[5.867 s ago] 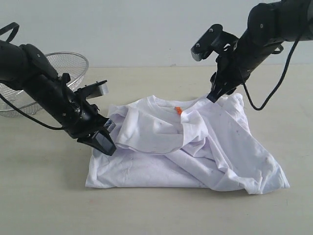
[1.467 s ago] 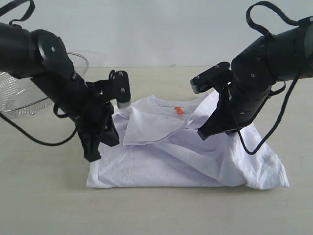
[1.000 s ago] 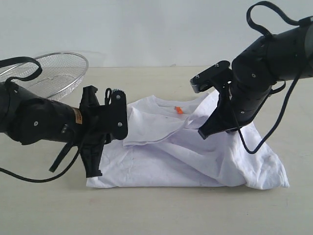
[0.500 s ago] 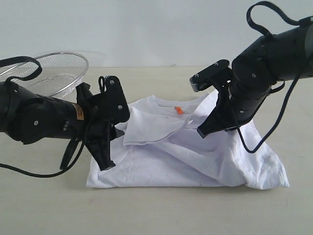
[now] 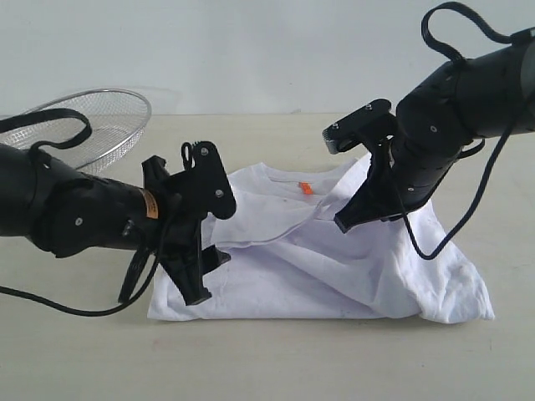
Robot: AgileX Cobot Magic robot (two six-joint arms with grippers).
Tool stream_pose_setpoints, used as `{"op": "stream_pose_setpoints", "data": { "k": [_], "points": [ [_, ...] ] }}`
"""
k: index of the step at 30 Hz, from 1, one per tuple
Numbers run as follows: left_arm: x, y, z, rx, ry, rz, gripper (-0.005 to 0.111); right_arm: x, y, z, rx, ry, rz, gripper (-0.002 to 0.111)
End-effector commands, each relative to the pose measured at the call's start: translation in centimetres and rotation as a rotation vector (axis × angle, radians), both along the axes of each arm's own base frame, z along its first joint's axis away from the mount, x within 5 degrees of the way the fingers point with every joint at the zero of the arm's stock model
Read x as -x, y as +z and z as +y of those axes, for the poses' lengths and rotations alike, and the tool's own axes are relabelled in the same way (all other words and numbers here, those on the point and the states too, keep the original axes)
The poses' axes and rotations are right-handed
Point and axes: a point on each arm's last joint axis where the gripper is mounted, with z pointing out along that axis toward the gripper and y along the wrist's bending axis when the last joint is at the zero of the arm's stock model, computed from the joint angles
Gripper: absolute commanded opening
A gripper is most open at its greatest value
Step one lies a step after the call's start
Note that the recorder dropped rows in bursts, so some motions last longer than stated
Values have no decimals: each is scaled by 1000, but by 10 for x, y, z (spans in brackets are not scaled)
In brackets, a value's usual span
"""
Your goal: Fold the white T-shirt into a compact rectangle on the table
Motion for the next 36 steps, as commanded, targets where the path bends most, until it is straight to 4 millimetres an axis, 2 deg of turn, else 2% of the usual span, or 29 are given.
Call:
{"op": "stream_pose_setpoints", "data": {
  "k": [1, 6, 10, 13, 20, 22, 25, 27, 29, 32, 36],
  "points": [
    [-2, -12, -4, 0, -2, 9, 64, 1, 1, -1, 4, 2, -5, 0],
    [-9, -22, -9, 24, -19, -52, 64, 1, 1, -1, 4, 0, -5, 0],
    [-18, -36, -15, 1, -24, -23, 64, 1, 1, -2, 10, -3, 6, 0],
    [-27, -34, -21, 13, -23, -42, 60, 3, 0, -3, 22, -10, 25, 0],
    [-36, -20, -27, -25, -62, -51, 34, 4, 0, -4, 32, -16, 42, 0],
    [-40, -20, -23, -42, -64, -50, 26, 4, 0, -4, 32, -16, 42, 0],
    [-49, -18, -11, -48, -36, -58, 7, 4, 0, -4, 32, -16, 42, 0],
    [-56, -11, -2, -43, -12, -81, 4, 4, 0, -4, 32, -16, 42, 0],
    [-68, 7, 5, -20, 18, -135, 4, 4, 0, -4, 32, -16, 42, 0],
    [-97, 28, 14, 14, 72, -212, 4, 4, 0, -4, 32, -16, 42, 0],
    [-129, 25, 7, 27, 86, -252, 4, 4, 0, -4, 28, -21, 40, 0]
  ]
}}
